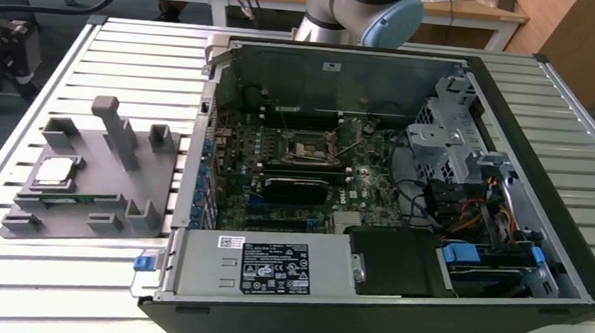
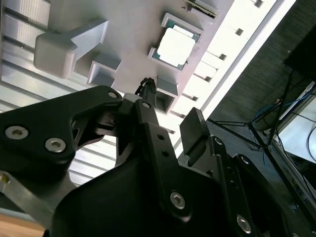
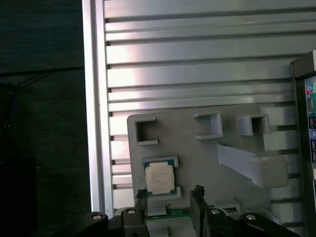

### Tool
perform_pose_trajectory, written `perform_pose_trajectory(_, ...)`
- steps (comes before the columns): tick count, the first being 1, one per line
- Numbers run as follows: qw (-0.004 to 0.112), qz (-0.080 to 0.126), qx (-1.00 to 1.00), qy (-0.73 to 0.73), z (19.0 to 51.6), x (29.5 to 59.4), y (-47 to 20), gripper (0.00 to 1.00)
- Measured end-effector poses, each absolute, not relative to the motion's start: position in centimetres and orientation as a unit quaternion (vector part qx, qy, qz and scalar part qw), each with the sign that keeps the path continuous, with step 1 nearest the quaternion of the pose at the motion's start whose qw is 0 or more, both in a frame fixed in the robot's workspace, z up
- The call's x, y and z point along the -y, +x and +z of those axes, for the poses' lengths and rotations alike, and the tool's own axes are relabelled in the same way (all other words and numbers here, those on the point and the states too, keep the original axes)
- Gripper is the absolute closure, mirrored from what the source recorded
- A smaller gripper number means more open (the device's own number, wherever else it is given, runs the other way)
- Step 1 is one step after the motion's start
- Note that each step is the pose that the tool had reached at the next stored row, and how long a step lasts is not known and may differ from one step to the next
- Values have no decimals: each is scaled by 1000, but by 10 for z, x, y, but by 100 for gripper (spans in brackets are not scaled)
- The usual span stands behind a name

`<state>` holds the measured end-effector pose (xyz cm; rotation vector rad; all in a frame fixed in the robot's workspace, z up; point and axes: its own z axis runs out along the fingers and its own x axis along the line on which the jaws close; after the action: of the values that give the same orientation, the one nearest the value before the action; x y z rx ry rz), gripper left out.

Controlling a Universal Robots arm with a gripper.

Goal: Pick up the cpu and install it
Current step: 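Pick up the cpu and move it towards the insertion slot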

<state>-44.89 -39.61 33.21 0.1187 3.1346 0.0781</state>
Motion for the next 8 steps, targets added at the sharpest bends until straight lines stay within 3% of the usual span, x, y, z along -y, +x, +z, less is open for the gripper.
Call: perform_pose_trajectory(8, 2, 26, -999, 36, 322, 396, -449, 53)
